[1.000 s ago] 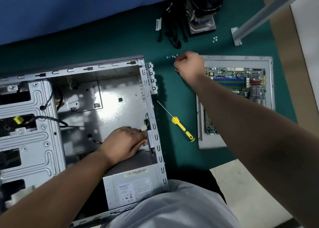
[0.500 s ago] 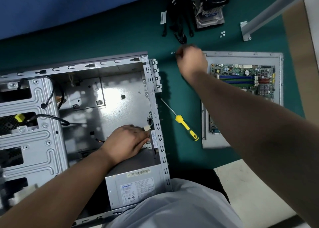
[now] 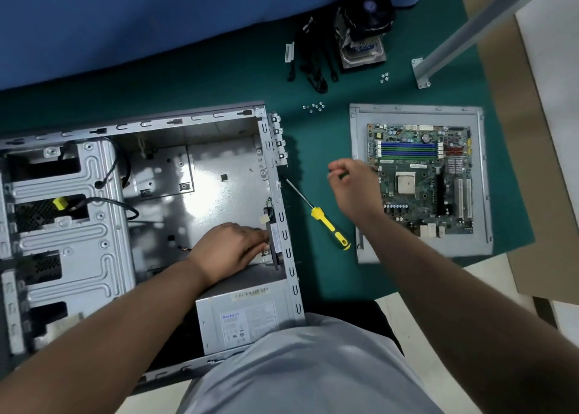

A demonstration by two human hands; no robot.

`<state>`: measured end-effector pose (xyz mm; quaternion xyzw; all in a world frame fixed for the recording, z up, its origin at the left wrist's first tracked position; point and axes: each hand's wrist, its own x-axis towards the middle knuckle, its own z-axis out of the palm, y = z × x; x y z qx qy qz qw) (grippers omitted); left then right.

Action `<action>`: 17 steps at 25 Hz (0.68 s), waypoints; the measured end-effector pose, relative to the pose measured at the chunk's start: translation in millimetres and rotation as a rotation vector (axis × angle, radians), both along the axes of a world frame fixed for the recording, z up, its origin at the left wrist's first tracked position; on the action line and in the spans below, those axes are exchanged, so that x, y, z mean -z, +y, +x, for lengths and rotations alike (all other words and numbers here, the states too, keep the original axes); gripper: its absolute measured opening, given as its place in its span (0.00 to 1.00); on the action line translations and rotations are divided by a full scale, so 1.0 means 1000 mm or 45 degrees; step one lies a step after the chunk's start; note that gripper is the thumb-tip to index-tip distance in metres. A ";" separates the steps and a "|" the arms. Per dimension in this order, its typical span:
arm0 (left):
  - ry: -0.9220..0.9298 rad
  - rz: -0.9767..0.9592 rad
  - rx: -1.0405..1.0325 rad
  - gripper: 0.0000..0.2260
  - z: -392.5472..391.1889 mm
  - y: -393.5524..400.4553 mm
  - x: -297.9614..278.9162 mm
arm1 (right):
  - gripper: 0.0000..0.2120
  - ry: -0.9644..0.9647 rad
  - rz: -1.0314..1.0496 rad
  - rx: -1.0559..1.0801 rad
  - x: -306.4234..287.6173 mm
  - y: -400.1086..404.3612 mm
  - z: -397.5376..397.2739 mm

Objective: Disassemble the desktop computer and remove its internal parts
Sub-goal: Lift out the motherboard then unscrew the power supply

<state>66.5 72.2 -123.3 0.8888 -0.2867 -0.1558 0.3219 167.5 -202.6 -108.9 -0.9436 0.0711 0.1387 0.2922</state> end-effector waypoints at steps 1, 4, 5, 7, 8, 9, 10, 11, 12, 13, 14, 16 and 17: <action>0.083 0.020 -0.014 0.09 0.000 0.001 -0.001 | 0.09 0.035 0.020 0.026 -0.005 -0.003 -0.015; 0.351 0.184 -0.056 0.11 0.004 0.011 -0.006 | 0.08 0.098 0.072 0.077 -0.020 -0.011 -0.050; 0.424 0.240 -0.087 0.12 0.007 0.015 -0.010 | 0.07 0.100 0.098 0.093 -0.026 -0.012 -0.060; 0.515 0.281 -0.212 0.13 0.010 0.023 -0.022 | 0.06 0.090 0.201 0.157 -0.042 -0.009 -0.072; 0.526 0.291 -0.286 0.13 0.011 0.027 -0.029 | 0.06 0.082 0.264 0.194 -0.052 -0.004 -0.074; 0.506 0.305 -0.359 0.13 0.011 0.030 -0.038 | 0.06 0.065 0.322 0.209 -0.063 0.003 -0.074; 0.451 0.307 -0.441 0.13 0.008 0.034 -0.048 | 0.05 0.033 0.367 0.184 -0.075 0.012 -0.074; 0.367 0.276 -0.535 0.12 0.002 0.038 -0.058 | 0.05 -0.018 0.404 0.112 -0.089 0.023 -0.073; 0.281 0.196 -0.635 0.10 -0.005 0.042 -0.070 | 0.06 -0.065 0.445 -0.002 -0.102 0.035 -0.071; 0.218 0.069 -0.746 0.08 -0.011 0.045 -0.081 | 0.08 -0.084 0.486 -0.154 -0.115 0.048 -0.071; 0.193 -0.084 -0.853 0.06 -0.017 0.047 -0.093 | 0.11 -0.070 0.513 -0.318 -0.125 0.063 -0.071; 0.208 -0.359 -0.982 0.04 -0.025 0.043 -0.113 | 0.18 0.011 0.467 -0.571 -0.136 0.090 -0.073; 0.210 -0.440 -0.991 0.04 -0.028 0.039 -0.121 | 0.19 0.043 0.426 -0.623 -0.139 0.103 -0.074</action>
